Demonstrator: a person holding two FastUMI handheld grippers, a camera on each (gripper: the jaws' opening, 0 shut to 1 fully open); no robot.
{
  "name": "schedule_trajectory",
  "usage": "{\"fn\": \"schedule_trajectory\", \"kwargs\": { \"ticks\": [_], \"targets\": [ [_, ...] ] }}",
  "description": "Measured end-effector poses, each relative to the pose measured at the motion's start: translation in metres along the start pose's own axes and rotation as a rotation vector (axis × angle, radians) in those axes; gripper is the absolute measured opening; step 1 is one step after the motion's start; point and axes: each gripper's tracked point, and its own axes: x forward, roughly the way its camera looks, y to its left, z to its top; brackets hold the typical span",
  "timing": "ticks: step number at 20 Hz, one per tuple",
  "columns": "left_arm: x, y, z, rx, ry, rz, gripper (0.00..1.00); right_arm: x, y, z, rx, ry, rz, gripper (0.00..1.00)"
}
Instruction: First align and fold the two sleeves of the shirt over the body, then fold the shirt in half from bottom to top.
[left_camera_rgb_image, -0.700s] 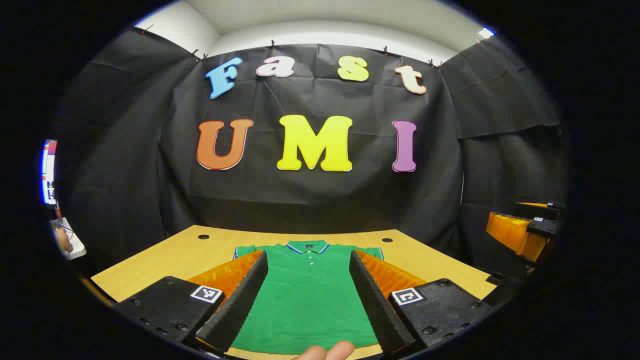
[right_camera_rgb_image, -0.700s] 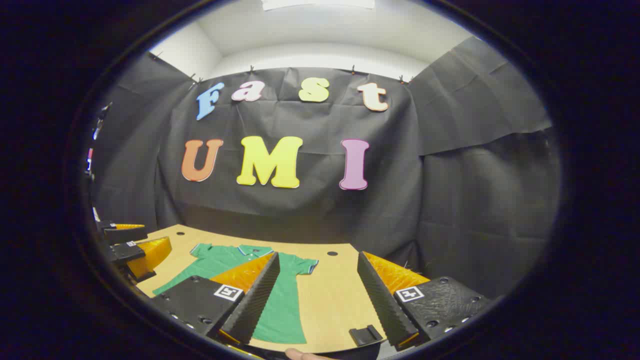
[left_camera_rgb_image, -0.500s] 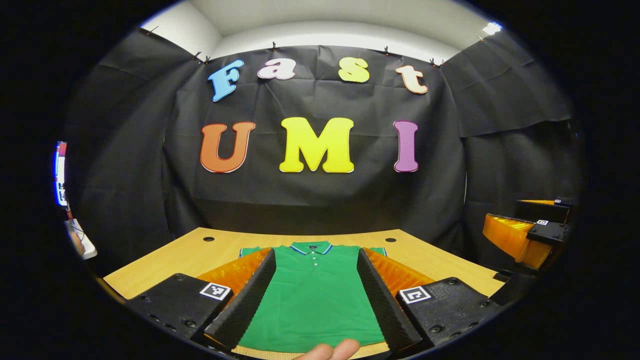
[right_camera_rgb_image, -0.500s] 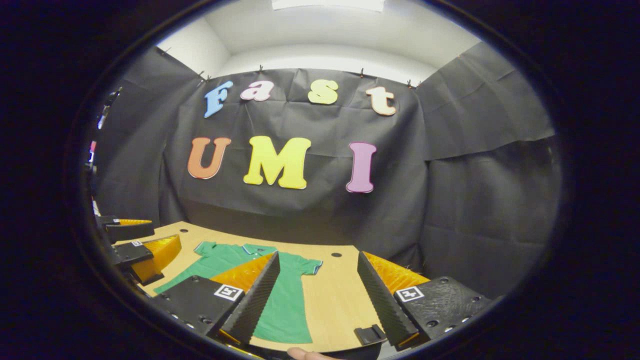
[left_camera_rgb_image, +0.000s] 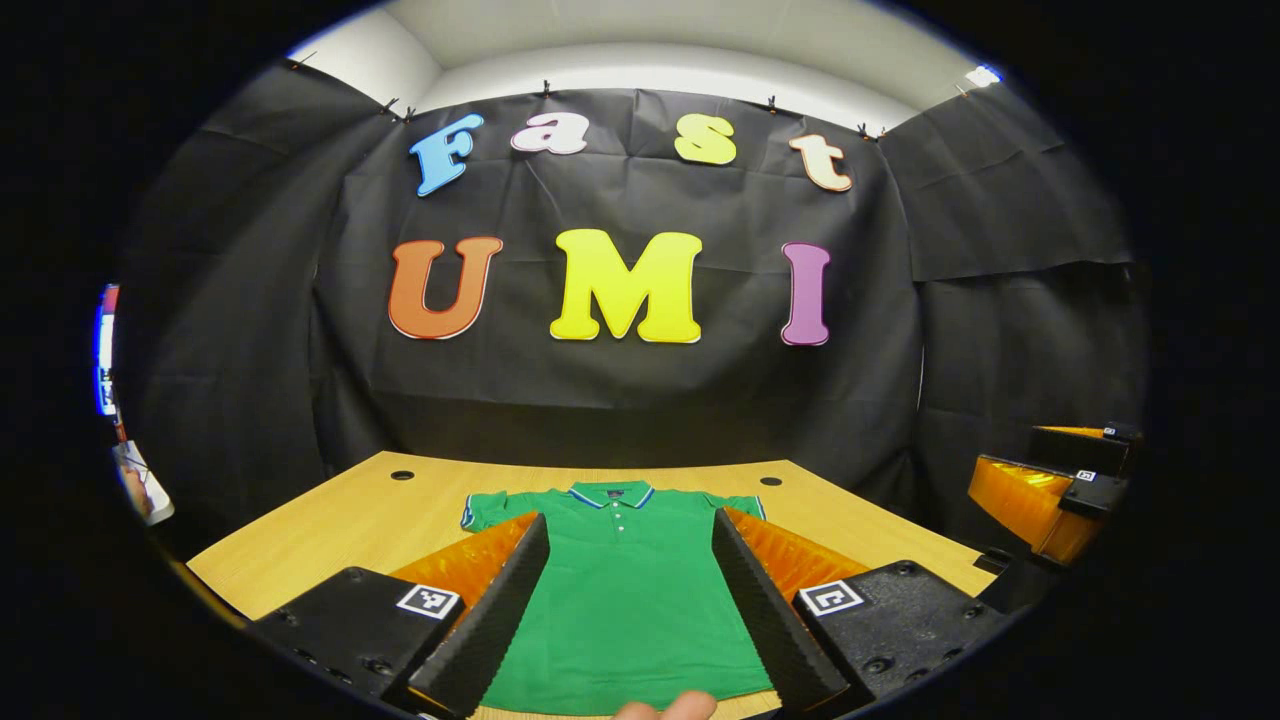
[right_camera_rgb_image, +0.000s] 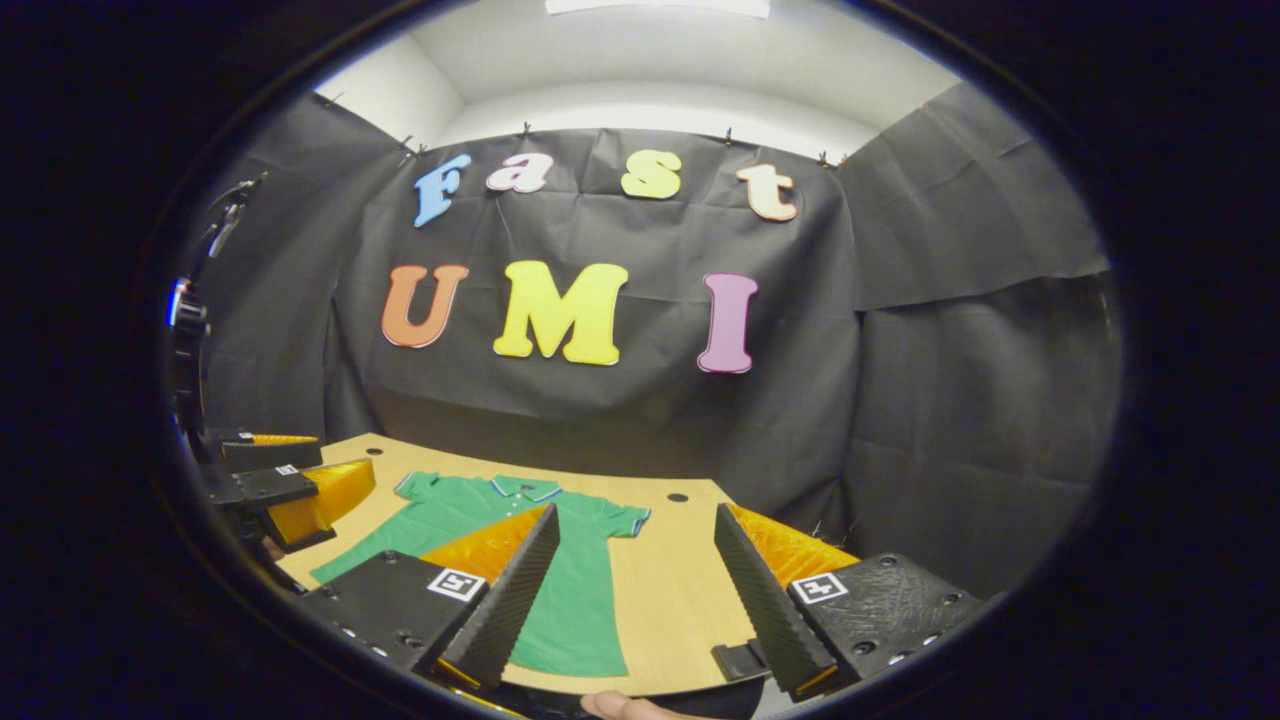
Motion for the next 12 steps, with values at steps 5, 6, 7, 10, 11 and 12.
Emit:
{"fn": "schedule_trajectory", "kwargs": {
  "ticks": [5, 6, 7, 10, 11, 12],
  "targets": [
    [0.002, -0.002, -0.002, -0.011, 0.007, 0.000, 1.00, 0.001, -0.003, -0.001, -0.027, -0.006, 0.013, 0.96],
    [0.002, -0.002, -0.001, -0.006, 0.007, 0.001, 1.00, 0.001, -0.002, 0.001, -0.026, -0.012, 0.016, 0.95],
    [0.001, -0.001, -0.001, -0.001, 0.004, 0.004, 1.00, 0.000, -0.001, 0.001, -0.021, -0.019, 0.018, 0.97],
    [0.001, -0.007, -0.004, 0.005, 0.008, -0.003, 1.00, -0.001, 0.001, 0.000, -0.017, -0.026, 0.020, 0.96],
    [0.002, -0.009, -0.005, 0.007, 0.010, -0.006, 1.00, -0.001, 0.004, -0.003, -0.033, -0.018, 0.025, 0.96],
    [0.002, -0.010, -0.005, 0.006, 0.007, -0.010, 1.00, 0.001, 0.004, -0.004, -0.050, -0.015, 0.027, 0.96]
  ]
}}
